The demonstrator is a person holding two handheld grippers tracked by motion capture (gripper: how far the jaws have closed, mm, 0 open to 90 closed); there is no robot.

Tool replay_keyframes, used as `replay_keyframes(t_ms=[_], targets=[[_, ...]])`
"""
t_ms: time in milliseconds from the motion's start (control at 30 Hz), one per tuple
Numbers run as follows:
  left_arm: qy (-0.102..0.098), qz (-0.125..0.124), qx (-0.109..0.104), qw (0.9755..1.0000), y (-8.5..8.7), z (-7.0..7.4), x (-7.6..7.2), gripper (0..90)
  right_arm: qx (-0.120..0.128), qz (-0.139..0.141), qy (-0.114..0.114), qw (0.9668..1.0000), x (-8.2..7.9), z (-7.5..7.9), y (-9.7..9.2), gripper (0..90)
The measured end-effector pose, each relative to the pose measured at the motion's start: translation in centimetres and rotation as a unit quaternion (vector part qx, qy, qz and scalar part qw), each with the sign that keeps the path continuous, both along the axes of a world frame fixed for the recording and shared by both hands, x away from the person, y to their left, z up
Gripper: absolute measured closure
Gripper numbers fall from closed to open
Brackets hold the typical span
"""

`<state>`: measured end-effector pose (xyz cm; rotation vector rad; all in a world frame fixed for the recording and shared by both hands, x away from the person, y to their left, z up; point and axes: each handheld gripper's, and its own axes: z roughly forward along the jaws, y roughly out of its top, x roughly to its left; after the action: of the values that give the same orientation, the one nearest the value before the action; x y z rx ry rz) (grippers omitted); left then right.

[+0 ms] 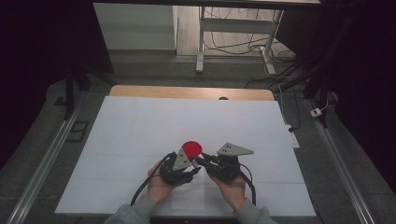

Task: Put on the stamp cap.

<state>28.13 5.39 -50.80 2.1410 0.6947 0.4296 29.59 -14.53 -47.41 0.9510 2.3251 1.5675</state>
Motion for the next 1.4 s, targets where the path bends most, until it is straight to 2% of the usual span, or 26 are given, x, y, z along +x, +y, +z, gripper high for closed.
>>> replay_keyframes(t_ms=[100, 300, 467, 667, 1033, 1133, 1400], targets=[[0.004, 0.000, -0.004, 1.0000, 0.2, 0.1, 0.1, 47.2, 0.002, -0.001, -0.003, 1.0000, 0.1, 0.1, -0.2, 75.4], [0.024, -0.003, -0.004, 0.9997, 0.9, 0.3, 0.4, 33.9, 0.004, -0.003, -0.003, 1.0000, 0.3, 0.1, -0.5, 75.5], [0.036, 0.001, -0.009, 0.9993, 2.2, 0.8, 0.3, 28.8, 0.005, -0.002, -0.010, 0.9999, 0.4, 0.2, -0.8, 75.5], [0.048, 0.009, -0.033, 0.9983, 3.9, 1.4, 0.0, 27.9, 0.000, -0.001, -0.019, 0.9998, 0.6, 0.3, -1.1, 75.5], [0.055, 0.018, -0.041, 0.9975, 7.7, 2.1, -1.1, 29.1, -0.008, -0.002, -0.033, 0.9994, 1.0, 0.5, -1.9, 75.4], [0.053, 0.019, -0.035, 0.9978, 8.9, 2.1, -1.7, 29.0, -0.011, -0.004, -0.035, 0.9993, 1.1, 0.6, -2.2, 75.4], [0.060, 0.051, -0.039, 0.9961, 12.5, 1.4, -3.4, 29.2, -0.016, -0.005, -0.044, 0.9989, 1.4, 0.8, -2.9, 75.4]])
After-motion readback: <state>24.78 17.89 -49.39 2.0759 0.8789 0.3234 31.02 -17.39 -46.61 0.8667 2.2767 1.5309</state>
